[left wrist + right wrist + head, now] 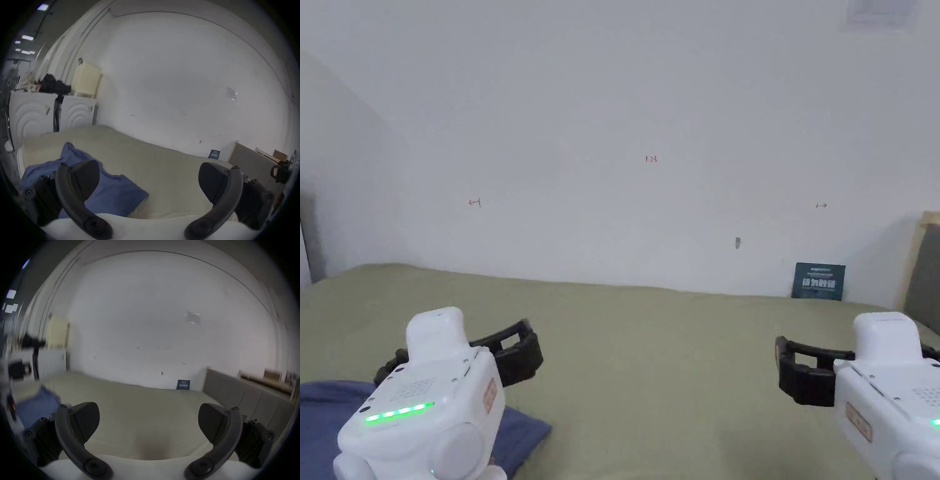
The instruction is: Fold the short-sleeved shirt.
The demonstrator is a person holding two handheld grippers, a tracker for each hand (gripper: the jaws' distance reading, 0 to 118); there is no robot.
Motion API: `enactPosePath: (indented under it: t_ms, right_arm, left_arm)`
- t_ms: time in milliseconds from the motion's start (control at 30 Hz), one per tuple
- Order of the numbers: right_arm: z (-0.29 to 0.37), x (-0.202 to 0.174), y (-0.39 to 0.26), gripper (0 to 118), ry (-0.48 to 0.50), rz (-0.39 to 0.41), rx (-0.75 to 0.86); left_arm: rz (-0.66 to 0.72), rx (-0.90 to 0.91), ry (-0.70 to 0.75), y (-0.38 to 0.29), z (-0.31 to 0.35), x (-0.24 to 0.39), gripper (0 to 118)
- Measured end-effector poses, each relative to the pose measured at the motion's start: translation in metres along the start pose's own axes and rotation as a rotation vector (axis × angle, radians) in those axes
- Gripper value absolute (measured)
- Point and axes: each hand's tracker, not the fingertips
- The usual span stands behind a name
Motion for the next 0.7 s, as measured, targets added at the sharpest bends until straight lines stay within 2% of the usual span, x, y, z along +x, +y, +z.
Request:
enactPosePath:
  t_ms: [67, 100, 133, 300, 700]
  right_arm:
    - [0.0057, -0.0001, -0.0031, 117, 0.008, -0.048, 0.052]
    - [0.0059, -0.0005, -0.0038, 117, -0.017, -0.058, 0.050]
    - [0.0050, -0.0005, -0.0039, 117, -0.017, -0.054, 0.039]
    - [0.0030, -0.0014, -0.0078, 117, -0.027, -0.041, 0.003]
    - [-0.0007, 0.0050, -0.0112, 117, -0.052, -0.068, 0.004]
  left_arm:
    - [0.036, -0.008, -0.010, 0.0034, 0.0034, 0.0003, 118]
    - [0.041, -0.010, -0.005, 0.0050, 0.0043, 0.0012, 118]
    - [0.046, -0.012, -0.002, 0.0035, 0.0004, -0.0032, 118]
    - [-0.111, -0.014, 0.056, -0.0004, -0.0051, 0.0003, 118]
    - [-0.138, 0.021, 0.010, 0.0058, -0.0006, 0.0035, 118]
